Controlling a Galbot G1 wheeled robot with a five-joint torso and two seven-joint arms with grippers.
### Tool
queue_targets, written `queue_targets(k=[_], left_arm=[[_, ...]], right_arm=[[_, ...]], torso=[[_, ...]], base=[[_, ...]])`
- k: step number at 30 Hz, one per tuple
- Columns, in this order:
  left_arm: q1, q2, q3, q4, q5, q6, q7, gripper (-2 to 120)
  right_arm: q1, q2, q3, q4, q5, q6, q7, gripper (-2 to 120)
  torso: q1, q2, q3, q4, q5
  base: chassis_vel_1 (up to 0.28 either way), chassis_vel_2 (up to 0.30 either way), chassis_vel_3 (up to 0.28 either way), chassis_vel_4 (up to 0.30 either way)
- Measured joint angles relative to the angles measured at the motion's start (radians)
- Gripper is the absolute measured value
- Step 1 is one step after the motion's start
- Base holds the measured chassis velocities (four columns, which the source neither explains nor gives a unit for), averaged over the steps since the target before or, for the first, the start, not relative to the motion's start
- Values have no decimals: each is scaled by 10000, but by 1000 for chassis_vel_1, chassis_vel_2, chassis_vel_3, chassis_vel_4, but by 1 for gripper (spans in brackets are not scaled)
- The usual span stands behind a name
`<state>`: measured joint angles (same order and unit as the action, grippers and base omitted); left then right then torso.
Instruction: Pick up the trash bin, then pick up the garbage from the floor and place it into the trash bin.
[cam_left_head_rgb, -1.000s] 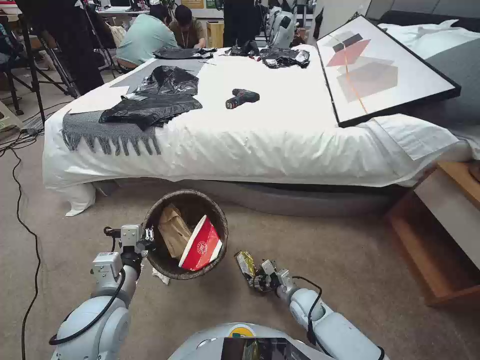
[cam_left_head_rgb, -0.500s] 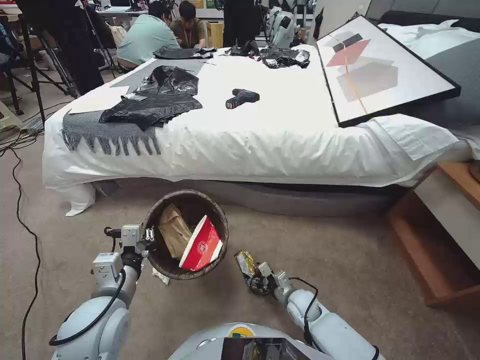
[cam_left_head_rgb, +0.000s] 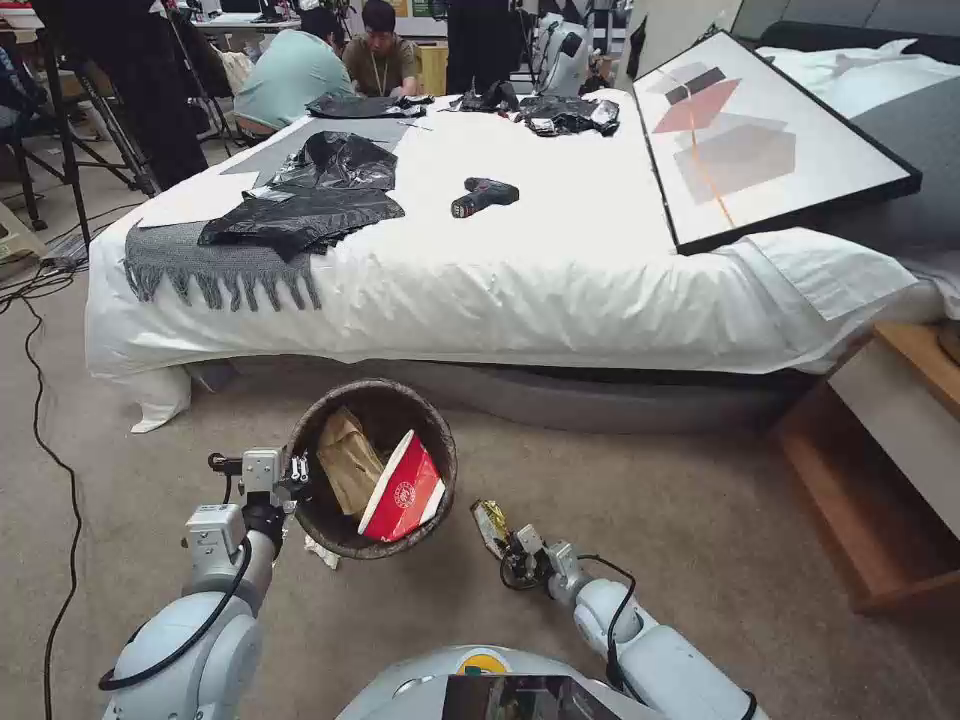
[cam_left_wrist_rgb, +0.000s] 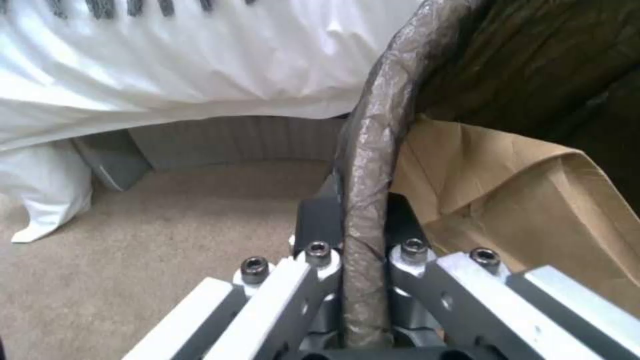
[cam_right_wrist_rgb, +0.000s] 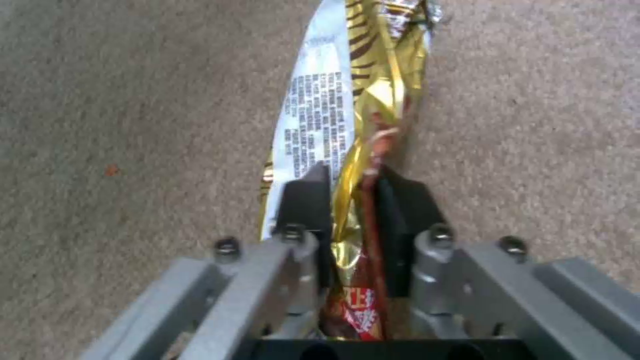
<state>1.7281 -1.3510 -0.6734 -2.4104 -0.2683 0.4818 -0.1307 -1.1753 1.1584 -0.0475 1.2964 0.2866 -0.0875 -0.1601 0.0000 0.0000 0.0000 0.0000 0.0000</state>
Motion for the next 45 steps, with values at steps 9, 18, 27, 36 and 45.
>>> queue_targets(k=[9, 18, 27, 36, 45], left_arm=[[-5, 15, -1, 18, -8, -21, 1, 0], [3, 45, -21, -14, -22, -21, 9, 0], [29, 62, -53, -53, -29, -20, 16, 0], [16, 48, -62, -56, -33, -16, 16, 0], [13, 69, -69, -45, -40, -15, 33, 0]], right_arm=[[-100, -242, 76, 506, -20, 79, 51, 0], [-211, -1411, -103, 1988, 125, 118, -297, 0], [-408, -3021, -61, 3775, 664, 99, -701, 0], [-830, -4241, 546, 5714, 1247, 99, -822, 0], [-938, -5174, 995, 7267, 1961, 19, -540, 0]], torso=[[0, 0, 0, 0, 2], [0, 0, 0, 0, 1], [0, 0, 0, 0, 1], [0, 0, 0, 0, 1], [0, 0, 0, 0, 0]], base=[[0, 0, 0, 0], [0, 0, 0, 0], [0, 0, 0, 0], [0, 0, 0, 0], [0, 0, 0, 0]])
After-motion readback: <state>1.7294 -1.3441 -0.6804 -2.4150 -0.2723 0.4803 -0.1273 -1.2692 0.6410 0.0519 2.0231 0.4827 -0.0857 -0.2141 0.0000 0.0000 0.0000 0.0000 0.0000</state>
